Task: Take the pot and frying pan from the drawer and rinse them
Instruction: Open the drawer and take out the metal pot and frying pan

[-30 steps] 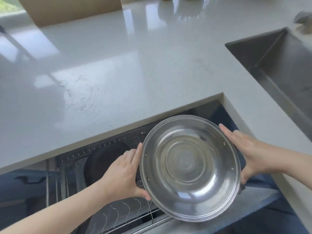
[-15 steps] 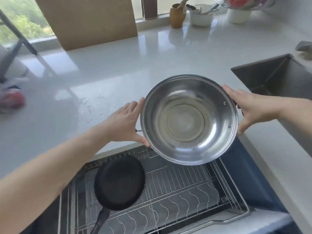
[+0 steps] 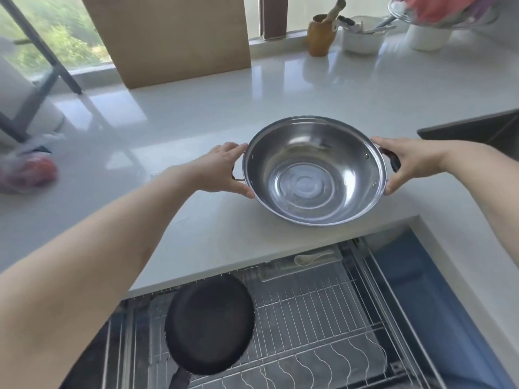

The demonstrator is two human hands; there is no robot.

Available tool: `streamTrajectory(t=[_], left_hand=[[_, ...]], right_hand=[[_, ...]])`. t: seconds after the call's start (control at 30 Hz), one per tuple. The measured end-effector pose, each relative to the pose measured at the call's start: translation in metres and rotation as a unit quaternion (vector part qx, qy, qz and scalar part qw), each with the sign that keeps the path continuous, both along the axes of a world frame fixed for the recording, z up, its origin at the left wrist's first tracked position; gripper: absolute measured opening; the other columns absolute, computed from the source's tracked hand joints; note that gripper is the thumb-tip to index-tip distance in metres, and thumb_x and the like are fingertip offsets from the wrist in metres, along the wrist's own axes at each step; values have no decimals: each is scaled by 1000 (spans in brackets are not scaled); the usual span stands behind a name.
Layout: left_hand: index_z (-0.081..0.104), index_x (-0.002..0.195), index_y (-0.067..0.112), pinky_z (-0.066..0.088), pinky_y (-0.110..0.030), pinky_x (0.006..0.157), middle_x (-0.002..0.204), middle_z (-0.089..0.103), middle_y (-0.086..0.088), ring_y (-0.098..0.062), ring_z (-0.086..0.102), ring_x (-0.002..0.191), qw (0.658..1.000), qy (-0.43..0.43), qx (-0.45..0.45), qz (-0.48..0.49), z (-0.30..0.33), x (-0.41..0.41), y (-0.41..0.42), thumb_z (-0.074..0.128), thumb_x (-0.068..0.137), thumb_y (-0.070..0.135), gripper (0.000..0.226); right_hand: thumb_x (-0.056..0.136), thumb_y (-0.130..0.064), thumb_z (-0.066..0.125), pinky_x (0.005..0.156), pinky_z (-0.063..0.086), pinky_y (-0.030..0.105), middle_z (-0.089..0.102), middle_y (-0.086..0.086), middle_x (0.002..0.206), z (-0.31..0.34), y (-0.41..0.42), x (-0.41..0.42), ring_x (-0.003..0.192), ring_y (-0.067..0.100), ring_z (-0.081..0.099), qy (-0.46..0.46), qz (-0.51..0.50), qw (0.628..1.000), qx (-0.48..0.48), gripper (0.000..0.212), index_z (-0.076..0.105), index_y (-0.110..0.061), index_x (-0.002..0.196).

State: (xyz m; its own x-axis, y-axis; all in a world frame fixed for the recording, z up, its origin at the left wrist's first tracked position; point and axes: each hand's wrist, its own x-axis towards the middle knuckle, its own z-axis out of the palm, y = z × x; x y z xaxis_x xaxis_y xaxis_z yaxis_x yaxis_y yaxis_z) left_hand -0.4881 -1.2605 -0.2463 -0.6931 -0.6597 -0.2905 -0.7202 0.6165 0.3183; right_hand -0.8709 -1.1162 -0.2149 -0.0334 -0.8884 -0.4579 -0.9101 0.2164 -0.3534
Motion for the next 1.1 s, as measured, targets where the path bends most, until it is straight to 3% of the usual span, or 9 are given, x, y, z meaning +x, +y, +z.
streamTrajectory(t=[0.2,0.3,0.4,0.47,0.53,0.6,0.7,0.83,1.1], left_hand=[[13,151,47,38,-50,109,154,24,8,-34,41,125,999,35,40,6,-3,-5,-6,72,58,76,114],[15,153,41,26,-48,118,157,22,-2,-32,28,141,998,48,33,27,-2,0,6,73,65,70,109],[19,155,27,14,-32,119,156,28,-5,-18,9,149,989,128,-25,66,1,19,42,71,75,58,101],[26,155,23,15,-26,114,157,27,-3,-17,15,146,976,188,-81,78,1,40,81,72,80,50,92],[32,152,21,17,-22,114,156,28,-1,-16,22,142,965,224,-113,80,-3,65,127,71,80,50,87],[34,151,22,17,-16,112,152,31,5,-11,25,138,965,222,-108,84,-19,96,178,65,80,56,84],[28,152,26,28,-28,113,151,28,12,-7,24,138,983,142,-63,98,-65,144,246,52,80,68,87],[9,157,21,22,-32,120,159,19,2,-12,16,145,985,5,23,172,-146,196,298,68,77,64,108],[1,157,20,32,-45,115,161,20,-7,-29,23,146,918,-24,90,385,-262,230,303,81,61,64,133]], right_hand=[[61,-30,93,63,40,31,47,-6,84,1,1,3,73,16,49,30,-23,999,1,96,36,-40,137],[60,-22,93,71,46,37,54,3,95,8,9,17,82,22,54,65,-31,997,-11,95,39,-28,137],[68,-14,89,110,35,47,43,14,142,14,33,37,129,34,41,125,-39,977,-168,103,31,-16,152],[70,-8,84,105,39,51,46,13,133,15,66,61,121,36,45,76,-17,939,-335,89,40,-13,147],[69,-16,82,92,47,44,50,5,119,8,107,92,103,25,51,4,5,914,-406,80,47,-16,141],[71,-32,81,91,46,33,51,-5,120,-13,144,127,102,13,52,-57,32,932,-358,77,47,-23,140],[74,-38,83,102,44,35,45,-12,132,-68,179,171,123,9,44,-92,70,977,-179,87,37,-33,148],[76,-50,80,111,35,30,21,-11,155,-163,188,210,141,8,24,-84,105,991,11,110,7,-37,156],[64,-40,91,118,11,26,5,4,166,-300,133,278,151,20,8,-113,77,987,83,133,1,-19,159]])
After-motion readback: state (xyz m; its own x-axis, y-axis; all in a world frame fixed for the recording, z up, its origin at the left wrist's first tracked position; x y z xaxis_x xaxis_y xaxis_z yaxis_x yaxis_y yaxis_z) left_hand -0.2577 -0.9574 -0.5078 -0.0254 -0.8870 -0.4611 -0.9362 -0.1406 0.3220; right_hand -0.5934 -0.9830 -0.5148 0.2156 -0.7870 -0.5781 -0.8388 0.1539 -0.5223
